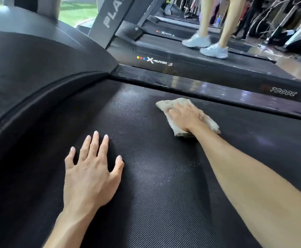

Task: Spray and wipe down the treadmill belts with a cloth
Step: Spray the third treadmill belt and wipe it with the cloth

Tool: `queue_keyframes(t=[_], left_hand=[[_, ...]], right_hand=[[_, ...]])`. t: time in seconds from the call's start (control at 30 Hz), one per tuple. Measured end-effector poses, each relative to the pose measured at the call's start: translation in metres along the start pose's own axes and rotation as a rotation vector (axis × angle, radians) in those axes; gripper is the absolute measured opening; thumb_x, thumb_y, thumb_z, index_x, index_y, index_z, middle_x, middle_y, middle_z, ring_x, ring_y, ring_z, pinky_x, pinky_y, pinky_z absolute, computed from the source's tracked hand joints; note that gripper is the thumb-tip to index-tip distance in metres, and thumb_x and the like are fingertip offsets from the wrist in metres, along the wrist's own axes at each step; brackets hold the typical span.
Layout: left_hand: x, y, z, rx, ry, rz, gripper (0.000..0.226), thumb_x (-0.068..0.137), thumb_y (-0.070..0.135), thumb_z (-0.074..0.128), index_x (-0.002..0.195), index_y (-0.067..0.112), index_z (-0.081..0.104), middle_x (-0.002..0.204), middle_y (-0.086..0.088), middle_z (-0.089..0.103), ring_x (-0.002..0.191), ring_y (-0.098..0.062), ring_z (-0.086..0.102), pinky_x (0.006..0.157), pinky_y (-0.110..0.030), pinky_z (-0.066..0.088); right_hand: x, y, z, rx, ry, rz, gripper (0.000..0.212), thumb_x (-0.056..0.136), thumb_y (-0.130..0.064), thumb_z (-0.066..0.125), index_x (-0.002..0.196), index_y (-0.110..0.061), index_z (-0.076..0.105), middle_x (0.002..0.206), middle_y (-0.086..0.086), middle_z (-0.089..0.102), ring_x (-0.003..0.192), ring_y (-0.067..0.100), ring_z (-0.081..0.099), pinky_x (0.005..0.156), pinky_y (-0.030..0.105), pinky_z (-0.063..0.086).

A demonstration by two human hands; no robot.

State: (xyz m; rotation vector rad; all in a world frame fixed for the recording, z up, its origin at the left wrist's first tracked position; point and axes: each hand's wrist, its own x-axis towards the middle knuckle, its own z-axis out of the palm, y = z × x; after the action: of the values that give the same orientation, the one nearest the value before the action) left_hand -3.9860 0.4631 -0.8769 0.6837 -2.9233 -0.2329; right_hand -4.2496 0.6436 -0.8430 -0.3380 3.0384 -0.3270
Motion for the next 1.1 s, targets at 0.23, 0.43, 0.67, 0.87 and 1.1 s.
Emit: queue_keyframes(t=[0.23, 0.43, 0.67, 0.87, 1.1], left_hand=[[-0.001, -0.002, 0.0, -0.026, 0.024, 0.001, 0.083, 0.089, 0.068, -0.004, 0.163, 0.031, 0.004, 0.169, 0.009, -0.008, 0.155, -0.006, -0.012, 0.125, -0.041, -0.004], [0.001, -0.002, 0.003, -0.018, 0.012, -0.007, 0.08, 0.092, 0.067, 0.003, 0.163, 0.031, 0.009, 0.17, 0.007, -0.002, 0.156, -0.008, -0.005, 0.125, -0.043, 0.001], [0.001, -0.004, 0.003, -0.037, 0.025, -0.002, 0.089, 0.084, 0.07, -0.001, 0.163, 0.031, 0.014, 0.17, 0.008, 0.002, 0.156, -0.007, -0.003, 0.125, -0.042, 0.001], [0.001, -0.002, 0.002, -0.025, 0.029, -0.008, 0.089, 0.083, 0.07, -0.003, 0.163, 0.032, 0.011, 0.17, 0.009, 0.0, 0.156, -0.007, -0.005, 0.125, -0.042, 0.002], [0.0, -0.004, 0.002, -0.018, 0.028, 0.004, 0.091, 0.083, 0.072, -0.004, 0.162, 0.032, 0.015, 0.17, 0.01, 0.002, 0.155, -0.005, -0.002, 0.124, -0.042, 0.003]], right_hand=[[-0.026, 0.05, 0.008, -0.007, -0.009, 0.182, 0.071, 0.098, -0.064, 0.026, 0.162, -0.033, 0.024, 0.172, 0.005, 0.008, 0.157, 0.031, 0.009, 0.125, 0.055, 0.01], [-0.002, 0.015, 0.004, -0.022, 0.039, 0.136, 0.057, 0.096, -0.057, 0.028, 0.145, -0.035, 0.048, 0.159, 0.003, 0.036, 0.151, 0.031, 0.026, 0.12, 0.058, 0.023], [-0.04, 0.077, 0.013, -0.057, 0.018, 0.016, 0.055, 0.095, -0.059, 0.024, 0.143, -0.04, 0.044, 0.161, 0.003, 0.027, 0.149, 0.031, 0.028, 0.119, 0.053, 0.025], [-0.013, 0.035, 0.002, -0.026, 0.047, 0.152, 0.056, 0.099, -0.06, 0.029, 0.151, -0.042, 0.039, 0.166, 0.005, 0.026, 0.152, 0.032, 0.025, 0.122, 0.057, 0.02], [-0.088, 0.07, -0.004, 0.047, -0.042, -0.108, 0.062, 0.103, -0.047, 0.041, 0.162, -0.036, 0.025, 0.173, -0.007, 0.01, 0.158, 0.017, 0.011, 0.128, 0.045, 0.005]])
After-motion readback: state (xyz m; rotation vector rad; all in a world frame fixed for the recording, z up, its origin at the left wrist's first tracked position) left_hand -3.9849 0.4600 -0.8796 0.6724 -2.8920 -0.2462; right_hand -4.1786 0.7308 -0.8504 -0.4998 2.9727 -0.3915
